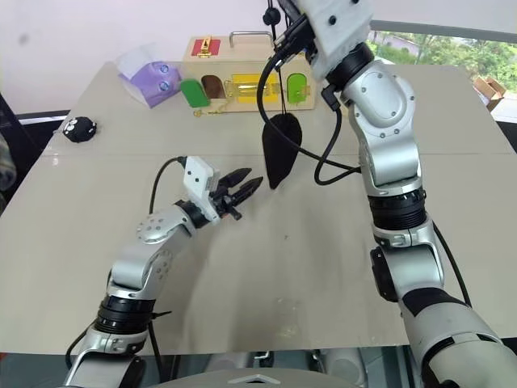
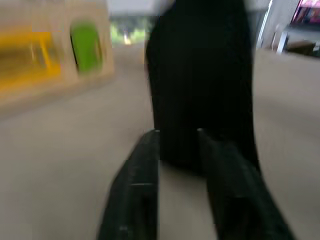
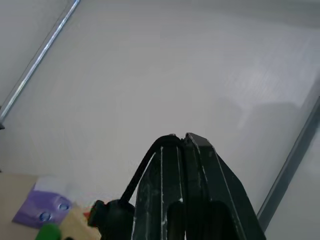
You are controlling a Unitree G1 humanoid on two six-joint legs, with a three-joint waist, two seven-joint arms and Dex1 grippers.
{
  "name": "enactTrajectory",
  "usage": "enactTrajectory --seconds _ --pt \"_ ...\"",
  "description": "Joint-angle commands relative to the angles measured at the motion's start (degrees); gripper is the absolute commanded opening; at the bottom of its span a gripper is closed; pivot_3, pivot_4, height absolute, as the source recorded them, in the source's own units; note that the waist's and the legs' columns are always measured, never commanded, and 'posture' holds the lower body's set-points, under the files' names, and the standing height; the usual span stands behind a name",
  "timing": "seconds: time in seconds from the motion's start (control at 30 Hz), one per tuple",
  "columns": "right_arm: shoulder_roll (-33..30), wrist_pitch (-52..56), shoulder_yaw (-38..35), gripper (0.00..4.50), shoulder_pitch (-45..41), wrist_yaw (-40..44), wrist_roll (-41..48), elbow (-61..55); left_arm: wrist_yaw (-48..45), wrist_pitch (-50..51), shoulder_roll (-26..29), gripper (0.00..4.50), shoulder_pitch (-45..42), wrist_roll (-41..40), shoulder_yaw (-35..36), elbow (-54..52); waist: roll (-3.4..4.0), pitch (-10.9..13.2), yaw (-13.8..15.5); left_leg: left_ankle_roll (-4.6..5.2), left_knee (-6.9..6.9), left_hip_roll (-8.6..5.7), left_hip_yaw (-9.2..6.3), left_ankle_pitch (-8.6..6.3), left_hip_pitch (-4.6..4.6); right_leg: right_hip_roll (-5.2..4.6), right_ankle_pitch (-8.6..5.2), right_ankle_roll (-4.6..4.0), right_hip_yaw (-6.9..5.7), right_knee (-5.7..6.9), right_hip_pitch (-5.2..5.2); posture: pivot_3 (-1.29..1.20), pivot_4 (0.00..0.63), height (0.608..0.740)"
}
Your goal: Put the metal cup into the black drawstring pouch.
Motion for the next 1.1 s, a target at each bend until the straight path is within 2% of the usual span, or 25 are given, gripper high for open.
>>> enactTrajectory --seconds 0.03,0.2,0.43,1.0,1.1 --pt "-0.4 0.5 1.8 0.0 0.3 3.0 1.1 -2.7 0.0 -0.6 -1.8 1.6 -5.4 -3.9 2.8 -4.7 0.0 0.0 0.0 0.0 0.03 0.0 0.0 0.0 0.0 0.0 0.0 0.0 0.0 0.04 0.0 0.0 0.15 0.74" --pt "-1.7 2.4 6.1 0.0 3.2 8.4 0.9 -3.4 0.4 0.4 -2.1 1.6 -11.9 -4.8 3.7 -5.6 -0.01 0.0 -0.2 0.0 0.02 0.0 0.03 0.0 0.07 0.01 0.0 0.0 0.03 0.1 0.02 0.0 0.15 0.74" --pt "-3.1 2.7 9.3 0.0 5.0 11.6 -1.2 -2.8 0.5 1.9 -2.4 1.6 -18.1 -6.0 4.0 -5.0 -0.02 0.0 -0.2 0.01 0.02 0.0 0.04 0.01 0.03 0.02 0.0 0.0 0.02 0.01 0.01 0.0 0.15 0.74" --pt "-5.9 3.0 9.6 0.0 6.5 11.9 -5.8 -1.2 1.0 2.7 -3.2 1.6 -17.8 -7.3 5.5 -5.5 -0.02 0.0 -0.2 0.0 0.03 0.0 0.04 0.01 0.04 0.03 0.0 0.0 0.02 0.02 0.02 0.0 0.15 0.74" --pt "-5.9 3.1 9.7 0.0 7.0 11.9 -6.0 -1.4 1.7 2.7 -3.9 0.75 -18.2 -8.0 6.5 -5.2 -0.02 0.0 -0.2 0.0 0.03 0.0 0.04 0.01 0.04 0.03 0.0 0.0 0.02 0.03 0.02 0.0 0.15 0.74"
